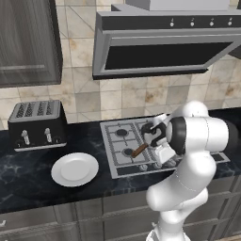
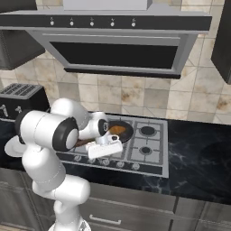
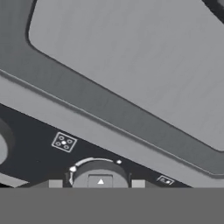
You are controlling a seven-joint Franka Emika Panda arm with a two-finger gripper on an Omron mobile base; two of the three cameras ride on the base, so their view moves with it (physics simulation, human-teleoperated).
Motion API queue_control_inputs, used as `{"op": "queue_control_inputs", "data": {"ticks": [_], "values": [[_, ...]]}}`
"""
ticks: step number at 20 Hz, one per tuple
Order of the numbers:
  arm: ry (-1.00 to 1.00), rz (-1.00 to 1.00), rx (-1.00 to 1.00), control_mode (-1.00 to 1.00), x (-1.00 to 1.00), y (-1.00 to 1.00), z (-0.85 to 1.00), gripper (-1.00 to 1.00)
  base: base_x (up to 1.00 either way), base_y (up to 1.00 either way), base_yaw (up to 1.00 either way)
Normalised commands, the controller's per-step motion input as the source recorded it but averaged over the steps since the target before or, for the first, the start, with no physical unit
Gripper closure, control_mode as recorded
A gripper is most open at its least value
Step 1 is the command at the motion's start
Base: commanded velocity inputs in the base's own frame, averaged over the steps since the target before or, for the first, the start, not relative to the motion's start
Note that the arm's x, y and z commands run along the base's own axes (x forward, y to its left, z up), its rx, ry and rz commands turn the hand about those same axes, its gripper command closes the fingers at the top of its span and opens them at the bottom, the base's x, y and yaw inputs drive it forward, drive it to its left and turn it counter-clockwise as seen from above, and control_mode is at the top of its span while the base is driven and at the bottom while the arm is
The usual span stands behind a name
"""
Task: Pick the croissant and place it on the pan. Then turn on the stove to warm the croissant.
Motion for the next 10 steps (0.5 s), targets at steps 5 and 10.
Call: {"op": "queue_control_inputs", "data": {"ticks": [5,10], "values": [[0.0,0.35,0.0,-1.0,-0.16,0.0,-0.15,1.0,0.0,0.0,0.0],[0.0,0.37,0.0,-1.0,-0.25,0.0,-0.13,1.0,0.0,0.0,0.0]]}}
